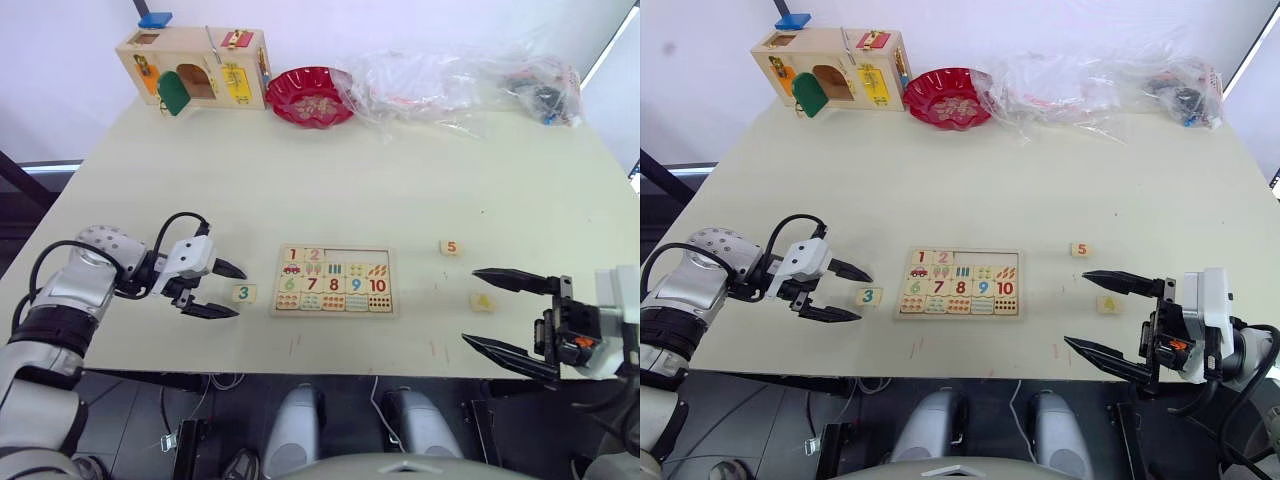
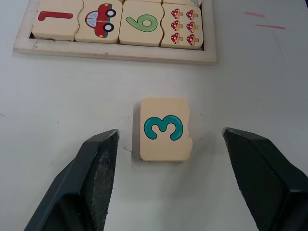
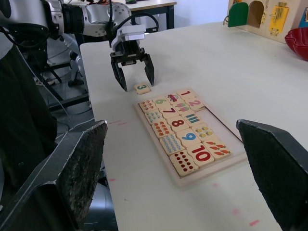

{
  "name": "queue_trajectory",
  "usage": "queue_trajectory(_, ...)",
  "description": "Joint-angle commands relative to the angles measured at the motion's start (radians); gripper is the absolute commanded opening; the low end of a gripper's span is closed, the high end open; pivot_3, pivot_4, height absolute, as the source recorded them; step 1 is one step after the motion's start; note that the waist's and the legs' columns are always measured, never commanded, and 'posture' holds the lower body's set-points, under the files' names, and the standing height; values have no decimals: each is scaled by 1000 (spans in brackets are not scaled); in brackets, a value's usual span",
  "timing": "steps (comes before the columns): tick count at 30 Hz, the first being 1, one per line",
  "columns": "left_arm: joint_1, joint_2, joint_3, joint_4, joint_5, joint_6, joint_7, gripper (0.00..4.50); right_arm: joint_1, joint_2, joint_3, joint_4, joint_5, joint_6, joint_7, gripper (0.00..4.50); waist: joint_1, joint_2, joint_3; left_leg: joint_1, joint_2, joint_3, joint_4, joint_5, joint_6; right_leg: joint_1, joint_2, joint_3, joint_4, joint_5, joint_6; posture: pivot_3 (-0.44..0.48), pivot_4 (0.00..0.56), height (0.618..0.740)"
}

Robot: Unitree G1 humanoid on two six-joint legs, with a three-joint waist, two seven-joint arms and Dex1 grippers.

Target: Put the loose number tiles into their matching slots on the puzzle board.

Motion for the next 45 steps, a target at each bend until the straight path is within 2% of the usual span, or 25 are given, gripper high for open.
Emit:
queue_trajectory(1,18,-4,47,-24,17,5,0,2428,1,1,-4,-17,8,-18,6,4500,0,0,0,0,0,0,0,0,0,0,0,0,0,0,0,0,150,740)
queue_trajectory(11,56,-22,94,-53,45,3,-6,2428,0,1,-1,-16,7,-17,9,4500,0,0,0,0,0,0,0,0,0,0,0,0,0,0,0,0,150,740)
queue_trajectory(14,61,-25,105,-58,50,5,-8,1741,0,2,1,-19,6,-17,8,4500,0,0,0,0,0,0,0,0,0,0,0,0,0,0,0,0,150,740)
queue_trajectory(16,62,-26,112,-62,52,6,-9,1018,1,3,2,-21,5,-17,5,4500,0,0,0,0,0,0,0,0,0,0,0,0,0,0,0,0,150,740)
queue_trajectory(21,49,-5,145,-105,36,40,-19,1018,10,9,-8,-29,3,-20,-6,4500,0,0,0,0,0,0,0,0,0,0,0,0,0,0,0,0,150,740)
queue_trajectory(28,-47,76,148,-318,46,252,-14,1018,74,21,-85,-51,12,-31,-30,4500,2,0,0,0,0,0,0,0,0,0,0,0,0,0,1,0,150,740)
queue_trajectory(32,-174,64,93,-410,44,453,-36,1018,81,30,-97,-54,3,-47,-43,4500,0,0,0,1,0,-1,0,0,0,1,0,0,0,-2,3,0,150,740)
queue_trajectory(35,-266,46,25,-459,89,558,-36,1018,76,31,-94,-53,0,-55,-51,4500,0,0,0,0,0,-1,0,0,0,1,1,1,0,-2,4,0,150,740)
queue_trajectory(37,-347,34,-42,-477,77,663,-40,1018,70,29,-93,-56,1,-56,-57,4500,0,0,0,0,-1,-2,0,0,0,1,4,4,0,-2,4,0,150,740)
queue_trajectory(42,-525,-16,-234,-488,145,758,-41,1018,64,11,-122,-84,15,-33,-104,4500,0,0,0,0,-1,-3,1,0,0,1,8,9,0,-2,4,0,150,740)
queue_trajectory(45,-579,-75,-290,-462,202,775,-41,1018,80,3,-141,-112,26,-21,-126,4500,0,0,0,0,-1,-4,1,0,0,2,9,10,0,-2,4,0,150,740)
